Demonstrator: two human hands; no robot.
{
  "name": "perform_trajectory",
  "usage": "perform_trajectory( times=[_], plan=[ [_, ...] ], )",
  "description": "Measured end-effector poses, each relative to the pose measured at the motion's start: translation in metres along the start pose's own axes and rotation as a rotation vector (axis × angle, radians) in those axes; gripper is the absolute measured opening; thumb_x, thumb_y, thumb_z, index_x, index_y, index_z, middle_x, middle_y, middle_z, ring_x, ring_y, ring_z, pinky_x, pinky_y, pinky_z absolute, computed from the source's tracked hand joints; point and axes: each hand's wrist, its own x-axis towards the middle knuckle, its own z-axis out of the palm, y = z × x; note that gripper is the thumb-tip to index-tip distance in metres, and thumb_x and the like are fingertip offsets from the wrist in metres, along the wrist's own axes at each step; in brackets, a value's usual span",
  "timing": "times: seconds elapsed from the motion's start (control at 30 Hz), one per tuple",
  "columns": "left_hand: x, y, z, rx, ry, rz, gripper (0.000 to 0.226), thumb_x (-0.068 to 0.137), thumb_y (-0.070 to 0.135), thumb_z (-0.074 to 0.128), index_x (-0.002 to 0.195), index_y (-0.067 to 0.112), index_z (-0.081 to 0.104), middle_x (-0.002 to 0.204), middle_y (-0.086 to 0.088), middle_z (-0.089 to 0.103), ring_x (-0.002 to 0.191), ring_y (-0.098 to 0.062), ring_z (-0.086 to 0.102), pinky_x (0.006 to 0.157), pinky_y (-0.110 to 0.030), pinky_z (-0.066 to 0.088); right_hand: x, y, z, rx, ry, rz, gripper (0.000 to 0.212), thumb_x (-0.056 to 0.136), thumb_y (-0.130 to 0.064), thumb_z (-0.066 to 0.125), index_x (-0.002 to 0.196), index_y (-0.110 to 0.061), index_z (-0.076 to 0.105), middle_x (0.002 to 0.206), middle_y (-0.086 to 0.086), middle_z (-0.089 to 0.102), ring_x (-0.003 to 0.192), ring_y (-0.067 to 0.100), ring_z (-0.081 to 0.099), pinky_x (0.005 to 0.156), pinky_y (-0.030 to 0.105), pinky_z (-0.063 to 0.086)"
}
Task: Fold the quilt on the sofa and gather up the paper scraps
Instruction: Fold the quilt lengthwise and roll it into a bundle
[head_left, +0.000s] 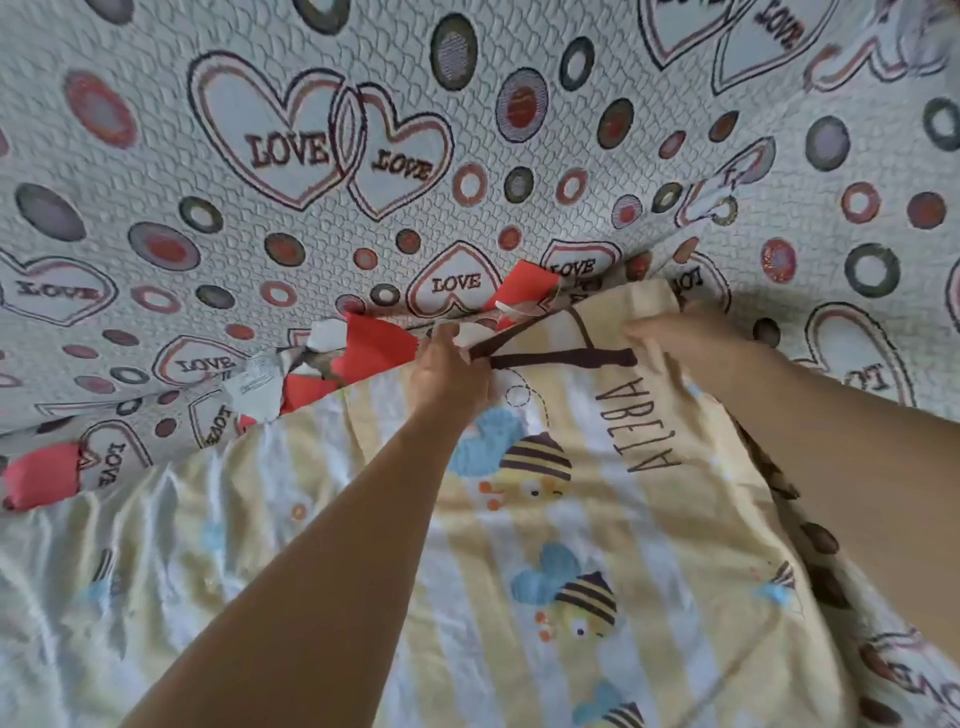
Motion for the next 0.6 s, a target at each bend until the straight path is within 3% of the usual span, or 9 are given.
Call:
perform_trajectory(
  times=[0.1,0.17,0.23,0.33,0.4,0.5,0.6],
  plan=[
    [0.002,-0.001,-0.004,0.163,-0.071,0.022,0.039,0.074,0.023,0.062,0.113,0.018,0.062,0.113,-0.009,0.063,0.084,-0.033,0.070,0.077,-0.045,0.060,0.003,-0.002,-0.008,0.062,-0.048,-0.024,0.051,0.067,-0.026,0.085,0.109,-0.005,0.063,0.096,0.008,0.067,0.078,0.022,0.065,0.062,0.032,0.055],
    [-0.001,0.007,-0.004,0.180,0.005,0.107,0.023,0.078,0.021,0.061,0.099,0.014,0.067,0.108,-0.009,0.062,0.083,-0.029,0.065,0.077,-0.041,0.058,-0.001,-0.006,-0.020,0.133,-0.040,-0.130,0.024,0.074,-0.014,0.081,0.091,-0.008,0.065,0.080,0.002,0.070,0.063,0.011,0.067,0.056,0.019,0.055],
    [-0.004,0.020,-0.003,0.121,0.137,0.217,0.022,0.084,0.020,0.063,0.105,0.013,0.067,0.116,-0.008,0.052,0.089,-0.028,0.059,0.078,-0.038,0.053,-0.001,-0.005,-0.030,0.190,0.046,-0.274,0.020,0.079,-0.009,0.076,0.095,-0.008,0.065,0.060,-0.014,0.067,0.049,-0.005,0.060,0.050,0.013,0.048],
    [-0.009,0.031,0.005,0.087,0.179,0.294,0.028,0.087,0.021,0.064,0.115,0.018,0.062,0.125,-0.007,0.044,0.104,-0.026,0.055,0.080,-0.034,0.045,0.002,-0.001,-0.025,0.200,0.190,-0.361,0.013,0.082,-0.016,0.074,0.085,-0.012,0.062,0.065,-0.006,0.063,0.056,0.007,0.055,0.057,0.023,0.043],
    [-0.009,0.027,0.014,0.079,0.053,0.285,0.044,0.087,0.014,0.061,0.129,0.021,0.051,0.134,-0.008,0.035,0.116,-0.028,0.050,0.093,-0.031,0.039,0.005,0.006,-0.015,0.136,0.252,-0.372,0.017,0.084,-0.021,0.071,0.084,-0.008,0.060,0.075,0.006,0.056,0.062,0.012,0.047,0.055,0.020,0.038],
    [-0.017,0.011,0.021,0.001,-0.094,0.361,0.077,0.083,0.005,0.064,0.150,0.022,0.029,0.156,-0.012,0.007,0.122,-0.023,0.050,0.103,-0.025,0.036,-0.001,0.010,-0.007,0.025,0.255,-0.354,0.031,0.086,-0.027,0.069,0.107,-0.007,0.059,0.089,0.008,0.057,0.062,0.008,0.046,0.046,0.005,0.031],
    [-0.035,-0.003,0.031,0.024,-0.031,0.525,0.090,0.079,0.008,0.071,0.154,0.021,0.023,0.162,-0.010,-0.002,0.133,-0.018,0.039,0.106,-0.029,0.037,-0.004,0.025,-0.017,0.023,0.135,-0.221,0.058,0.078,-0.037,0.076,0.123,-0.009,0.053,0.105,0.004,0.062,0.086,0.017,0.058,0.072,0.020,0.041]
  ],
)
